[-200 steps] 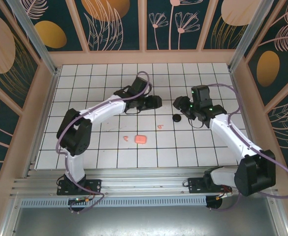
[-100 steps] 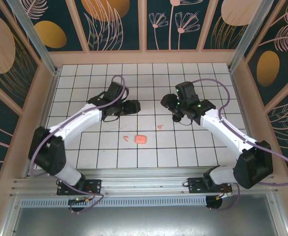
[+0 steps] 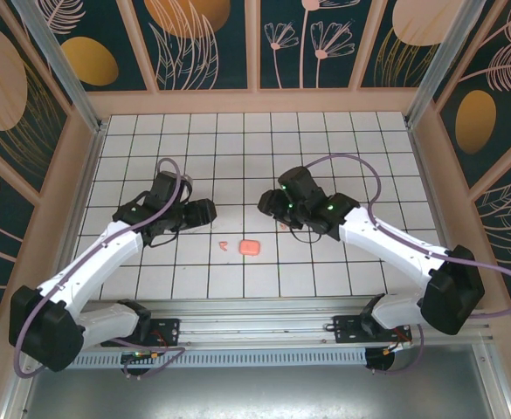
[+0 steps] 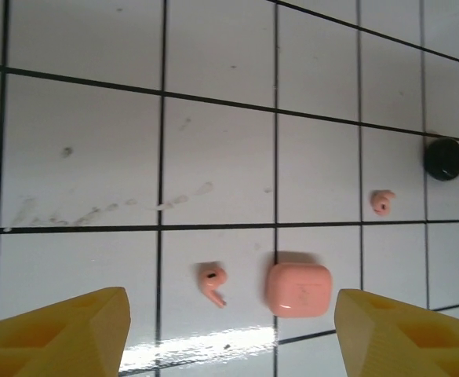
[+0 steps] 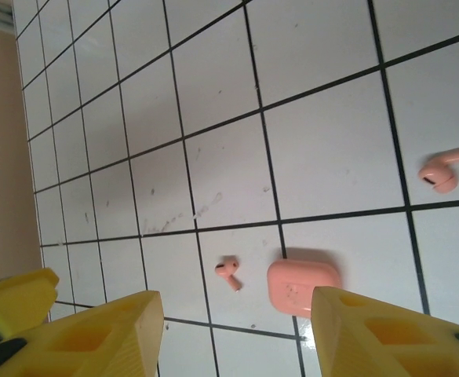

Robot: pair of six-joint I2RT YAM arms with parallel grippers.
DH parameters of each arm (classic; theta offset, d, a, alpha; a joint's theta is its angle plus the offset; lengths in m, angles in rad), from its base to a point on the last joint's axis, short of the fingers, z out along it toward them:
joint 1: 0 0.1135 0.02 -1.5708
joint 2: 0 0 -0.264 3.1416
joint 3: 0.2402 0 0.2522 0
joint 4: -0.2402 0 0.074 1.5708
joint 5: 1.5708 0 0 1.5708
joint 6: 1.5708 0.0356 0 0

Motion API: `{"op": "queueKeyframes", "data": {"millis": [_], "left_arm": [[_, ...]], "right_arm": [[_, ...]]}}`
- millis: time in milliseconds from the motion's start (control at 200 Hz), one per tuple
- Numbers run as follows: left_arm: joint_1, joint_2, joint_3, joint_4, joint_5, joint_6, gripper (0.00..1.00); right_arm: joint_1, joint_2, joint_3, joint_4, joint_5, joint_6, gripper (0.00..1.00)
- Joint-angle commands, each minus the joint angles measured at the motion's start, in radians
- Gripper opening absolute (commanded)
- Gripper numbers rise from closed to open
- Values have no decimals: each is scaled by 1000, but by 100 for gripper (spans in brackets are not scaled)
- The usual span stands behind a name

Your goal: Insert the wireless bluetooth earbuds into the charging case

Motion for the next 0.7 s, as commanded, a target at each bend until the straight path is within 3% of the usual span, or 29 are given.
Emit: {"op": "queueKeyframes", "data": {"millis": [0, 340, 465, 691], "left_arm": [[18, 33, -16, -63, -3, 40, 67], [13, 160, 8, 13, 163, 46, 61], [-43, 171, 65, -18, 101, 49, 61], [-177, 256, 101, -10, 62, 4, 63]], "right_arm": [[25, 17, 31, 0, 69, 42, 53], [24, 61, 4, -78, 17, 52, 53], [-6, 34, -29, -176, 17, 56, 53], [-138, -206, -196, -160, -35, 81, 54]]}}
